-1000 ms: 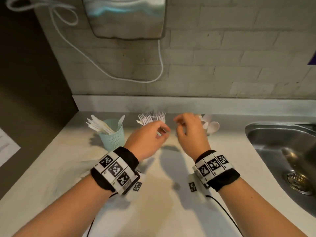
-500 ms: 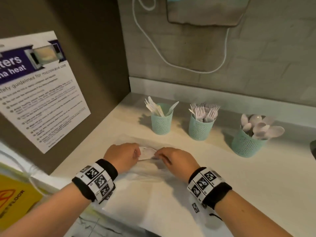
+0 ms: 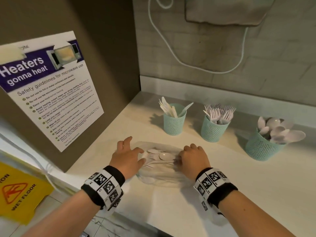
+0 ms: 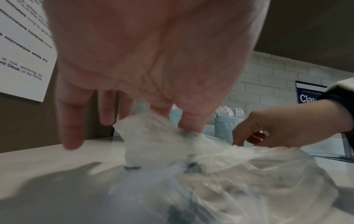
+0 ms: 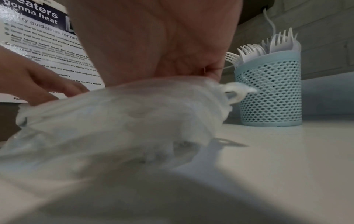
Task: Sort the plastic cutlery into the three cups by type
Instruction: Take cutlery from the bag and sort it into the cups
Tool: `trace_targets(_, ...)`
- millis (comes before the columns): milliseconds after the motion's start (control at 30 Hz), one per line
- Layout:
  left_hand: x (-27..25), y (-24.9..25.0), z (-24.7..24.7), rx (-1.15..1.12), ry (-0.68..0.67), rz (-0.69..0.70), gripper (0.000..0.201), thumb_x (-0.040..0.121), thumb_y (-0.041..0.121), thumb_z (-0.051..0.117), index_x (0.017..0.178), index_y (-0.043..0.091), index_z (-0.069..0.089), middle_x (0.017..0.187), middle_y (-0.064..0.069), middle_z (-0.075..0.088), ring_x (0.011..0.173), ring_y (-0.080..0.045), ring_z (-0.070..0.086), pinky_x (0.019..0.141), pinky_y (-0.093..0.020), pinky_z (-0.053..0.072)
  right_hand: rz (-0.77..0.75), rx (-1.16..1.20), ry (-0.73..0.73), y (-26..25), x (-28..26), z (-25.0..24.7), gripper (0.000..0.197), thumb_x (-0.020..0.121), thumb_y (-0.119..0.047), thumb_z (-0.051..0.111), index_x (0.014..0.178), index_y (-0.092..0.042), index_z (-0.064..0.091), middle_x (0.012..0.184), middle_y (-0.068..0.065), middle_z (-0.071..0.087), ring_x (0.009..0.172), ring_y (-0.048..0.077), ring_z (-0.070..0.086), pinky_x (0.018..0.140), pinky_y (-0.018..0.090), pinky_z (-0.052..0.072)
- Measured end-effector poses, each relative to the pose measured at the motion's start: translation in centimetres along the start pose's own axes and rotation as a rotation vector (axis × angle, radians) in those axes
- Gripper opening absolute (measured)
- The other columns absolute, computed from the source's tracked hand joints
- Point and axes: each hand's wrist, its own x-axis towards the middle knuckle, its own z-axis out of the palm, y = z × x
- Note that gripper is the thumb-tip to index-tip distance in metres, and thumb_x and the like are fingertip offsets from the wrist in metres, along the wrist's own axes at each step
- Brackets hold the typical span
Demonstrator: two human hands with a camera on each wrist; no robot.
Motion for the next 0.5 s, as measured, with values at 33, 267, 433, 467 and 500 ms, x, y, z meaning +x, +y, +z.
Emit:
trace_targets(33, 0.1, 0.0, -0.1, -0.006, -0.037, -0.020, 0.041, 0.095, 0.045, 0.044, 0.134, 0.034, 0.046, 0.153, -0.002, 0.011, 0.137, -0.024, 0.015, 0.107, -0.038, 0.034, -0.018, 0.005, 0.010, 0.0, 0.2, 0.0, 0.034, 0.091, -0.041, 0.047, 0.103, -0.016, 0.068, 0.103, 0.003, 0.062, 0.102, 0.027, 0.049, 0.084, 0.036, 0.037)
trace_targets(267, 1.1, 0.2, -0.5, -0.186, -0.033, 0.103, 0.067, 0.089, 0.010, 0.057, 0.147, 0.020, 0.025, 0.146, 0.008, 0.018, 0.120, -0.022, 0.045, 0.099, -0.034, 0.044, -0.060, 0.190, -0.097, -2.0, 2.3, -0.2, 0.030, 0.076, -0.045, 0.051, 0.086, -0.019, 0.062, 0.094, 0.005, 0.058, 0.098, 0.027, 0.048, 0.083, 0.034, 0.043)
trace_targets(433, 1.4, 0.2, -0.2, -0.281, -0.023, 0.194, 0.083, 0.079, -0.005, 0.059, 0.148, 0.024, 0.022, 0.141, 0.015, 0.017, 0.101, -0.018, 0.054, 0.087, -0.030, 0.048, 0.081, 0.310, -0.205, -3.2, 3.4, 0.2, 0.058, 0.066, -0.055, 0.062, 0.109, -0.016, 0.054, 0.111, 0.007, 0.046, 0.107, 0.026, 0.042, 0.093, 0.039, 0.044)
trace_targets(467, 1.4, 0.1, -0.1, -0.299, -0.024, 0.202, 0.084, 0.079, -0.006, 0.059, 0.148, 0.024, 0.022, 0.139, 0.017, 0.017, 0.098, -0.017, 0.055, 0.085, -0.031, 0.049, 0.100, 0.275, -0.198, -3.3, 3.7, 0.2, 0.066, 0.065, -0.057, 0.062, 0.116, -0.015, 0.052, 0.115, 0.007, 0.045, 0.109, 0.027, 0.041, 0.094, 0.039, 0.043)
trace_targets(500, 1.4, 0.0, -0.1, -0.316, -0.021, 0.206, 0.084, 0.079, -0.007, 0.058, 0.148, 0.025, 0.023, 0.138, 0.019, 0.017, 0.096, -0.017, 0.057, 0.084, -0.031, 0.050, 0.115, 0.239, -0.194, -3.5, 3.9, 0.2, 0.070, 0.065, -0.058, 0.061, 0.118, -0.015, 0.051, 0.117, 0.006, 0.045, 0.110, 0.027, 0.041, 0.094, 0.039, 0.042)
